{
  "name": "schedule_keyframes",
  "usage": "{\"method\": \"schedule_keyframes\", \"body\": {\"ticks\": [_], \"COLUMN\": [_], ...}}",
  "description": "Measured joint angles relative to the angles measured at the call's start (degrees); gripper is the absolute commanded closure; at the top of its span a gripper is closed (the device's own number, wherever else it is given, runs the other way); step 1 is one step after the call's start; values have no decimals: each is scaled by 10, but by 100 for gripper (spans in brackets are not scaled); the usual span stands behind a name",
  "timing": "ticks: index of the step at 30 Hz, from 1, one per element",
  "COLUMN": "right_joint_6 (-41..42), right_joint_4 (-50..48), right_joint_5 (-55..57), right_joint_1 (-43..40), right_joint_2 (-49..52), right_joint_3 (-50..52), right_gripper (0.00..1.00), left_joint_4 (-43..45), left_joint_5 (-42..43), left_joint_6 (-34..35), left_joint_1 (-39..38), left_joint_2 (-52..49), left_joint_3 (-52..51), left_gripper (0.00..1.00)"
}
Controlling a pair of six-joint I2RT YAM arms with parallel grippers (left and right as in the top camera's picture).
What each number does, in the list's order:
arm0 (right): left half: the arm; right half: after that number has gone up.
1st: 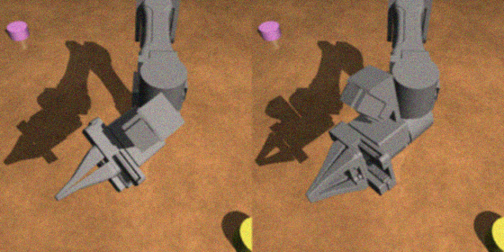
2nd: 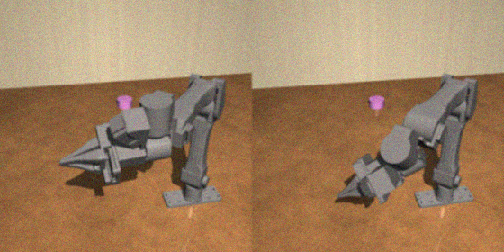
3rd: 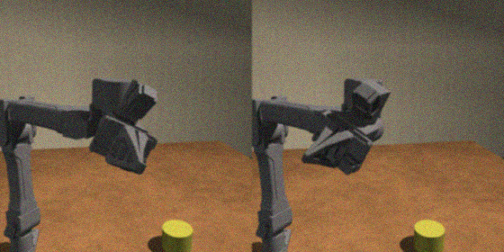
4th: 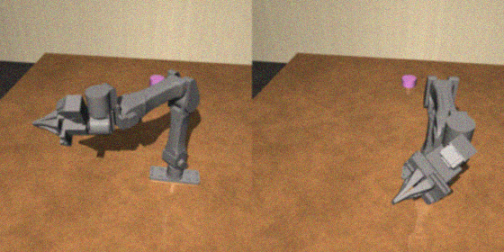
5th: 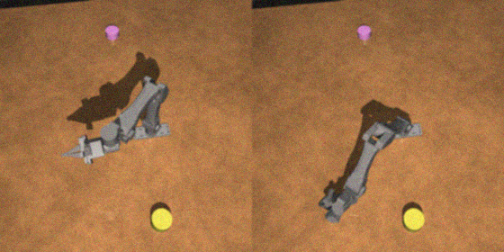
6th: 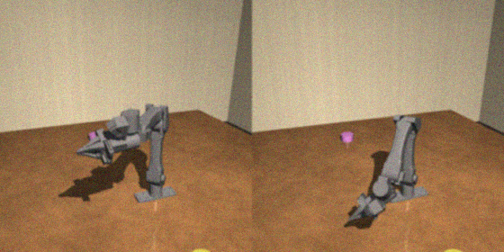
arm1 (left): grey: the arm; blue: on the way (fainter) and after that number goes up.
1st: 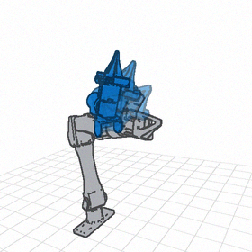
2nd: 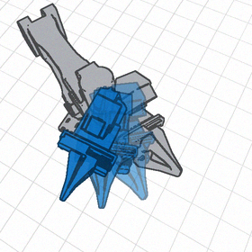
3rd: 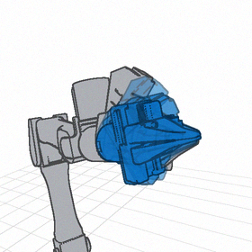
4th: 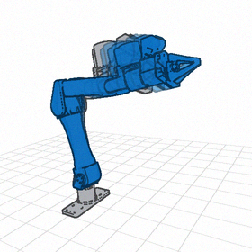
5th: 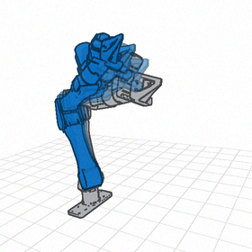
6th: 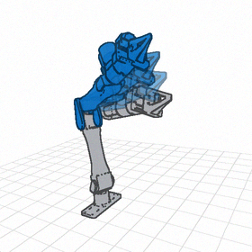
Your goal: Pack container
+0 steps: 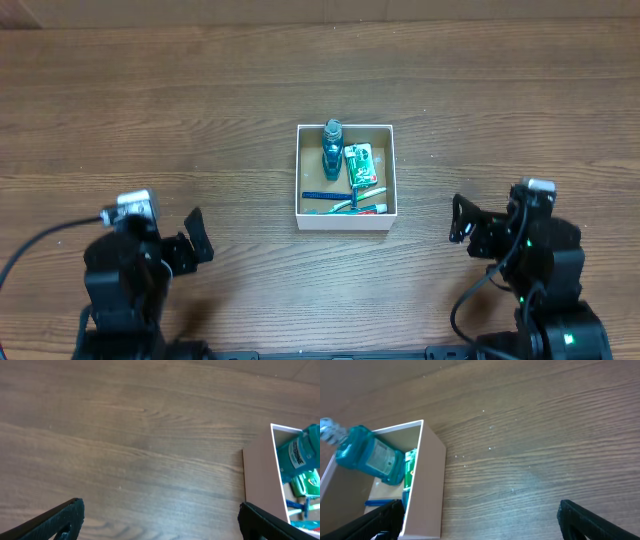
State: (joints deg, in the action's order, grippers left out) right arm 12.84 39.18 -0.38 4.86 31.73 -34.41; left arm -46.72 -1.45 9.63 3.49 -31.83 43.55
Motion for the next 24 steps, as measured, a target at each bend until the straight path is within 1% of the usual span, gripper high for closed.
{"method": "schedule_keyframes", "body": {"ticks": [3, 10, 15, 18, 21, 24], "right_joint_6": [6, 7, 7, 6, -16, -31], "right_joint_4": [15, 20, 20, 47, 35, -23], "right_joint_5": [0, 4, 4, 3, -4, -17], "right_joint_1": [0, 0, 0, 0, 0, 0], "right_joint_2": [-27, -27, -27, -31, -87, -189], "right_joint_3": [4, 5, 5, 7, 28, 88], "right_gripper": [0, 0, 0, 0, 0, 0], "left_joint_4": [-9, -54, -58, -59, -59, -60], "left_joint_5": [4, 4, 4, 4, 4, 4], "left_joint_6": [24, 38, 38, 38, 38, 38], "left_joint_1": [0, 0, 0, 0, 0, 0], "left_joint_2": [40, 41, 41, 41, 40, 40], "left_joint_3": [-35, -47, -47, -47, -47, -47], "left_gripper": [0, 0, 0, 0, 0, 0]}}
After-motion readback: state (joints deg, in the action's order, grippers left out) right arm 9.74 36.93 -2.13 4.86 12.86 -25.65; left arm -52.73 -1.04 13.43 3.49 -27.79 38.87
